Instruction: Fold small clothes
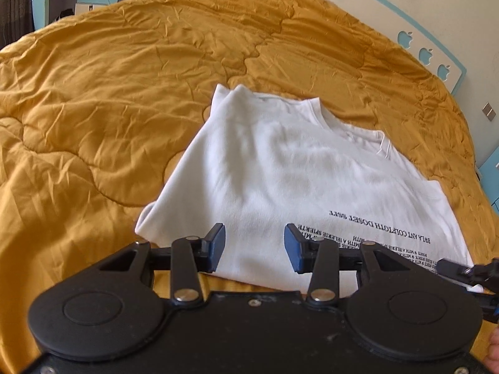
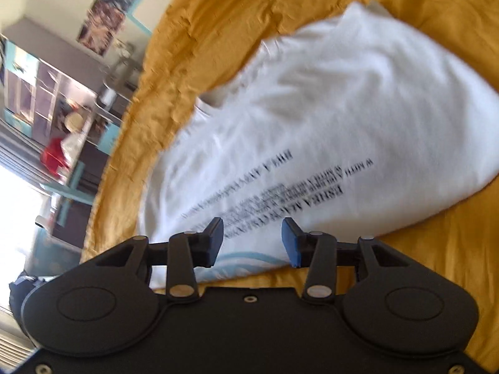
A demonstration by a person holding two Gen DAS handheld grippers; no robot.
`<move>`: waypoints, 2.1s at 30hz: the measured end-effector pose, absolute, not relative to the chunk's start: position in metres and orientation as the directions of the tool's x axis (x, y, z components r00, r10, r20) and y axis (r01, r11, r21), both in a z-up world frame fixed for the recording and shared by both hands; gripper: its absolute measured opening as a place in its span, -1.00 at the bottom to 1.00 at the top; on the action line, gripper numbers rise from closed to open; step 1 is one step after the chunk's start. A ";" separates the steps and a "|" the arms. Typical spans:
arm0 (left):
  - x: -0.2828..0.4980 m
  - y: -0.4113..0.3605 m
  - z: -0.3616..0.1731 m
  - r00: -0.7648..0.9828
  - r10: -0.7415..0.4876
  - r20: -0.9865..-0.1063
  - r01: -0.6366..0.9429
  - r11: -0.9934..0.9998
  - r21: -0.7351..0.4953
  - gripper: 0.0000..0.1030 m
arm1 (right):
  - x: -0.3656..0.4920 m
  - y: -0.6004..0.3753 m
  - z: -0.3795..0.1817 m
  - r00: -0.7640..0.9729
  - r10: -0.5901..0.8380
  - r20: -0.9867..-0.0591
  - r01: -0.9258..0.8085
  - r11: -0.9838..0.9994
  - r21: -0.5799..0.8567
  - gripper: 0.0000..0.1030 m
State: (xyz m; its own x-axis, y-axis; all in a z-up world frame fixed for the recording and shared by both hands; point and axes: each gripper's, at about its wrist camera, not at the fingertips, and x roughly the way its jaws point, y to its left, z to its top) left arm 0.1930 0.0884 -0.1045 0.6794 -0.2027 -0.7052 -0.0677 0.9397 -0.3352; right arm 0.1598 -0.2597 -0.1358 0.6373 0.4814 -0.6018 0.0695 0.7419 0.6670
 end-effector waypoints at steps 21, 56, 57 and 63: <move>0.195 0.097 -0.106 0.654 -0.301 -0.694 -0.091 0.879 -0.467 -0.08 | 0.247 -0.229 -0.078 0.785 0.368 -0.498 -0.016 0.816 0.578 -0.07; 0.196 0.112 -0.118 0.627 -0.368 -0.686 -0.128 0.820 -0.557 0.01 | 0.240 -0.177 -0.118 0.642 0.366 -0.674 -0.021 0.887 0.462 -0.01; 0.196 0.113 -0.118 0.627 -0.369 -0.686 -0.133 0.817 -0.562 0.01 | 0.230 -0.177 -0.118 0.642 0.370 -0.671 -0.018 0.883 0.470 -0.01; 0.197 0.109 -0.118 0.621 -0.366 -0.693 -0.123 0.828 -0.547 0.02 | 0.181 -0.179 -0.122 0.616 0.373 -0.694 0.027 0.870 0.492 0.00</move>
State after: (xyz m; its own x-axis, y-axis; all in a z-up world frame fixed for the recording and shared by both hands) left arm 0.1971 0.1092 -0.1180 0.6212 -0.3662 -0.6929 -0.1225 0.8279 -0.5474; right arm 0.1811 -0.1788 -0.1218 0.6163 0.3730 -0.6936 0.0273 0.8701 0.4921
